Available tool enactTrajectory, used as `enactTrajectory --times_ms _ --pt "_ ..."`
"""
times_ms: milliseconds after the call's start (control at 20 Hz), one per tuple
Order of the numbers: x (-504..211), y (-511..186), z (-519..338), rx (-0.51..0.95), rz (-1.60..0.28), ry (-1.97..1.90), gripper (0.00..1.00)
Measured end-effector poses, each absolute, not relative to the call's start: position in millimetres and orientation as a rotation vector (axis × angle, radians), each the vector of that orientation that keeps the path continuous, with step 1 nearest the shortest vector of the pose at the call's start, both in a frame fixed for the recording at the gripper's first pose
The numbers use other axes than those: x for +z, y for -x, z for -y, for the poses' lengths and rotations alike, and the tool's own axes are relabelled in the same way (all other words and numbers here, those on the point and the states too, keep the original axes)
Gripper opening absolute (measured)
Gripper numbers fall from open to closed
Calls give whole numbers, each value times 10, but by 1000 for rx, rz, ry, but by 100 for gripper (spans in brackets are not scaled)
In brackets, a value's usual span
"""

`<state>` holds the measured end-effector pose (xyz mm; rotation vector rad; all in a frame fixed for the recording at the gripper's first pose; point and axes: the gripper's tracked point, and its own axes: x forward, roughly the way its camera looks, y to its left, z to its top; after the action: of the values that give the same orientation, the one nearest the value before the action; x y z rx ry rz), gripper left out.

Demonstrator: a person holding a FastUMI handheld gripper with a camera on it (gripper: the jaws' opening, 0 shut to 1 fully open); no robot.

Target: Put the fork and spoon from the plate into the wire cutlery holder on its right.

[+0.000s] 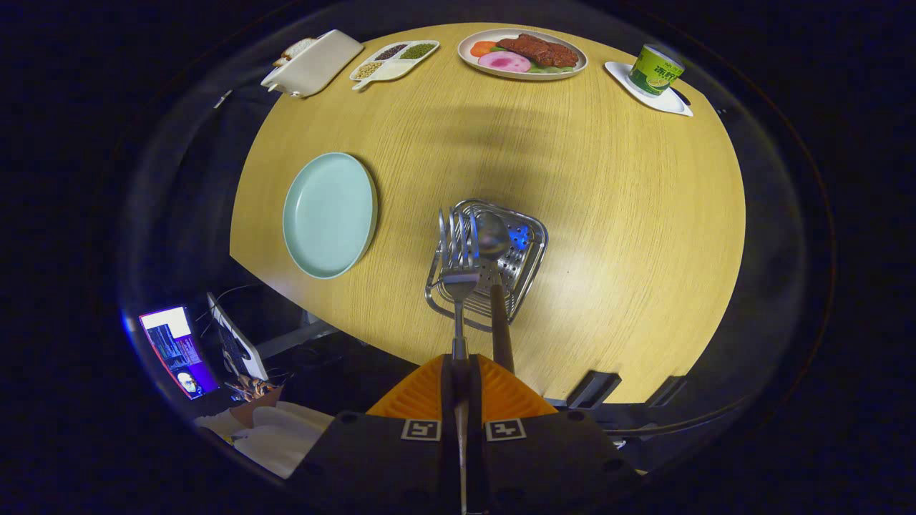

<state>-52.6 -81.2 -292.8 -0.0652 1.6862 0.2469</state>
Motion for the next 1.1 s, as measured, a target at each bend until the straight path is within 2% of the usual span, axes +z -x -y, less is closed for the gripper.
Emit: enactTrajectory --times_ms 250,450,650,750,850,1000,1100 --pt "-2939 480 819 185 -1726 19 9" --pt "-2904 423 806 176 -1719 25 14" --pt "-2791 291 772 177 -1651 15 34" --pt "-2647 192 698 192 -1585 -12 67" --pt "-2478 116 648 197 -1508 -32 69" --pt "-2133 -24 506 221 -1353 -67 100" --pt "-1903 -136 428 219 -1225 -81 100"
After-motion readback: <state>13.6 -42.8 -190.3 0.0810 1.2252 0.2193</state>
